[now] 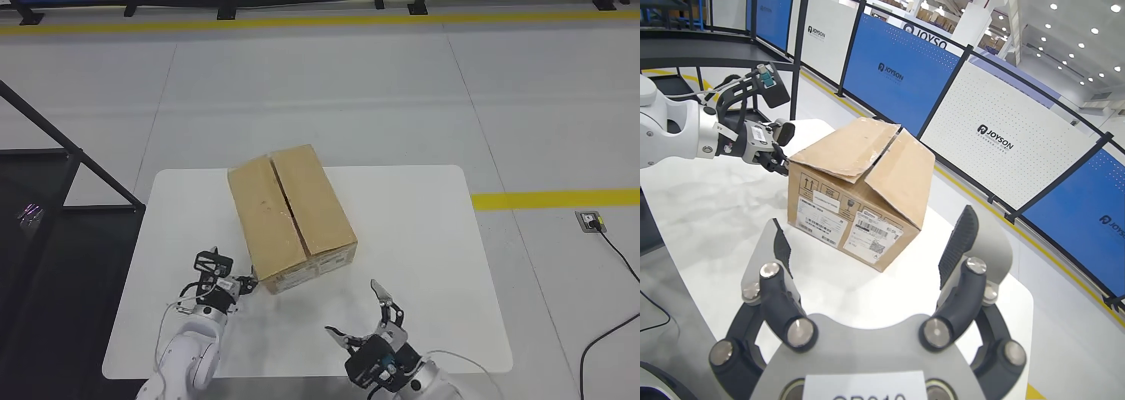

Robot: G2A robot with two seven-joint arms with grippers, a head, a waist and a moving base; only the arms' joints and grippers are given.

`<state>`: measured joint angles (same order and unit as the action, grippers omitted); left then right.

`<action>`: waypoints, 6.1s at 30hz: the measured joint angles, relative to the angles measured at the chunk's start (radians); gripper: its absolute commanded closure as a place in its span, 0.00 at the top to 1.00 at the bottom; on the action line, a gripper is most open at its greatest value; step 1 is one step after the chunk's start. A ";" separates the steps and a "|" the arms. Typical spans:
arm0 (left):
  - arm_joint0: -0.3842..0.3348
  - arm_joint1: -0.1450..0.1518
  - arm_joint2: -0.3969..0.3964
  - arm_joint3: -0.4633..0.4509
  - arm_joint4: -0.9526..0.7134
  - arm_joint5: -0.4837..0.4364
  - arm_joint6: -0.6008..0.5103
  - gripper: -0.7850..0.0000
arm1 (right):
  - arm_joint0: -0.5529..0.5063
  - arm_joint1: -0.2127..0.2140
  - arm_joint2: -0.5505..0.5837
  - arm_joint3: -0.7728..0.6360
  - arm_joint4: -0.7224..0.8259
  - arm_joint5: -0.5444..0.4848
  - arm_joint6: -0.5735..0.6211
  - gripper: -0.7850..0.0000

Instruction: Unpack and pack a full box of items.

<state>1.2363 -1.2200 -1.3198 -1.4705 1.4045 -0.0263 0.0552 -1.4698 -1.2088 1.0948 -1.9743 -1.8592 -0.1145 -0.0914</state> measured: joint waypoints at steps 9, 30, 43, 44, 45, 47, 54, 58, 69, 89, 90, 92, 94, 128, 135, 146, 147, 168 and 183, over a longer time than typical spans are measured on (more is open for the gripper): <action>-0.018 -0.005 0.041 -0.022 0.031 -0.061 -0.010 1.00 | 0.149 -0.031 -0.096 0.088 -0.157 0.095 0.114 1.00; -0.019 -0.007 0.031 -0.024 0.043 -0.105 0.002 1.00 | 0.238 -0.067 -0.102 0.156 -0.243 0.179 0.183 1.00; 0.052 0.009 -0.246 -0.009 -0.229 -0.024 0.041 1.00 | 0.298 -0.131 -0.266 0.321 -0.175 0.251 0.268 1.00; 0.057 0.009 -0.251 -0.011 -0.233 -0.023 0.043 1.00 | 0.313 -0.144 -0.290 0.346 -0.160 0.293 0.277 1.00; 0.061 0.009 -0.253 -0.014 -0.235 -0.022 0.045 1.00 | 0.324 -0.154 -0.307 0.364 -0.147 0.325 0.277 1.00; 0.070 0.009 -0.255 -0.019 -0.237 -0.020 0.048 1.00 | 0.349 -0.175 -0.337 0.404 -0.112 0.383 0.255 1.00; 0.087 0.006 -0.249 -0.026 -0.233 -0.009 0.057 1.00 | 0.408 -0.222 -0.361 0.511 -0.049 0.517 0.205 1.00; 0.094 0.006 -0.251 -0.038 -0.225 -0.005 0.056 1.00 | 0.421 -0.235 -0.343 0.552 -0.037 0.567 0.195 1.00; 0.103 0.005 -0.257 -0.054 -0.217 -0.011 0.052 1.00 | 0.363 -0.227 -0.214 0.520 -0.025 0.581 0.163 1.00; 0.090 0.001 -0.269 -0.054 -0.205 0.050 0.000 1.00 | 0.251 -0.208 -0.007 0.387 0.034 0.500 0.125 1.00; 0.090 0.001 -0.268 -0.054 -0.204 0.050 0.001 1.00 | 0.244 -0.206 -0.004 0.371 0.043 0.477 0.114 1.00; 0.091 0.001 -0.268 -0.054 -0.204 0.048 0.003 1.00 | 0.228 -0.200 0.006 0.338 0.066 0.380 0.104 1.00; 0.091 0.001 -0.268 -0.054 -0.204 0.047 0.003 1.00 | 0.226 -0.199 0.011 0.332 0.070 0.326 0.107 1.00; -0.207 -0.006 -0.193 0.311 -0.213 -0.142 0.130 1.00 | 0.240 -0.209 0.087 0.291 0.666 0.020 0.200 1.00; -0.323 -0.014 -0.161 0.424 -0.227 -0.170 0.160 1.00 | 0.326 -0.219 0.135 0.353 0.919 -0.033 0.261 1.00; -0.557 -0.041 -0.048 0.747 -0.165 -0.239 0.268 1.00 | 0.437 -0.216 0.244 0.495 1.375 -0.152 0.449 1.00; -0.569 -0.044 -0.036 0.766 -0.157 -0.244 0.274 1.00 | 0.437 -0.216 0.244 0.495 1.373 -0.152 0.450 1.00; -0.571 -0.050 0.034 0.777 -0.093 -0.340 0.362 1.00 | 0.673 -0.206 0.289 0.833 1.702 -0.256 0.663 1.00; -0.481 -0.030 0.010 0.644 -0.076 -0.357 0.335 1.00 | 0.756 -0.188 0.315 0.978 2.000 -0.417 0.950 1.00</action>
<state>0.7553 -1.2496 -1.3101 -0.8261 1.3281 -0.3832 0.3898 -0.7134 -1.3965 1.4097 -0.9960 0.1410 -0.5312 0.8586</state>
